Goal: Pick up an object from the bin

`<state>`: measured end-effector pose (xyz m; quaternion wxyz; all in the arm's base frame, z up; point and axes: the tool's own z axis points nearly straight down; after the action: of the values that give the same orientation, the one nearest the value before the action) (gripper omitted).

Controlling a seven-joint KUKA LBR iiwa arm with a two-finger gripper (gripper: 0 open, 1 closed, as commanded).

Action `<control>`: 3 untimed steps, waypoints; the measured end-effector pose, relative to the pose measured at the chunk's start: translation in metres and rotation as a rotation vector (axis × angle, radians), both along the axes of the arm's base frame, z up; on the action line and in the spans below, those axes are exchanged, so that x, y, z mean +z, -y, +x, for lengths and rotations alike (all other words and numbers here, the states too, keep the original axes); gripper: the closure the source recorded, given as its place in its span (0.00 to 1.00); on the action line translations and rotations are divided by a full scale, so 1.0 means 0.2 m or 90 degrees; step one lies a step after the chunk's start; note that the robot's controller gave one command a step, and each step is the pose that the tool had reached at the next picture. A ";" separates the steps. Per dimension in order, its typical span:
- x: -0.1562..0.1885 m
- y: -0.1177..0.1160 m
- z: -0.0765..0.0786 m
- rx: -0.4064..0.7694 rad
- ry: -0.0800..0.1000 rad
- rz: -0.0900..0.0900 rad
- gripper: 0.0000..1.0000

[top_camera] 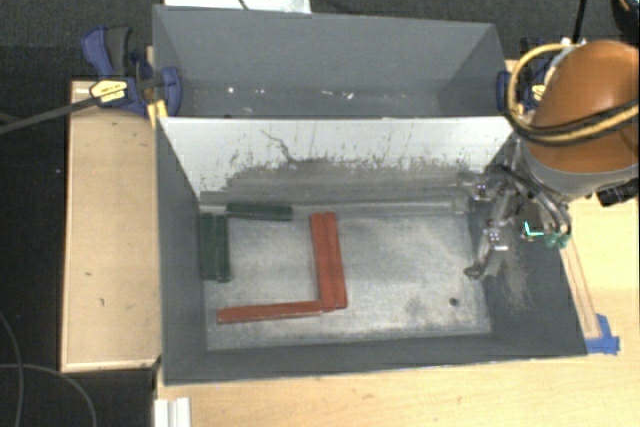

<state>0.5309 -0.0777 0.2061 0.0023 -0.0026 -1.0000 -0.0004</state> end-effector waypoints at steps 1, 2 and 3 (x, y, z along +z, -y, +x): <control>-0.70 -0.20 -0.16 0.180 0.000 0.002 0.00; -0.66 -0.83 -0.10 0.141 0.007 0.002 0.00; -0.67 -1.24 -0.04 0.160 0.006 0.003 0.00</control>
Offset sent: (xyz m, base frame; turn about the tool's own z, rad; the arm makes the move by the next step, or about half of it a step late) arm -0.0307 0.0383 -0.1361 -0.2825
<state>0.5231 0.1707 0.0712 -0.0025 0.1224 -0.9925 -0.0026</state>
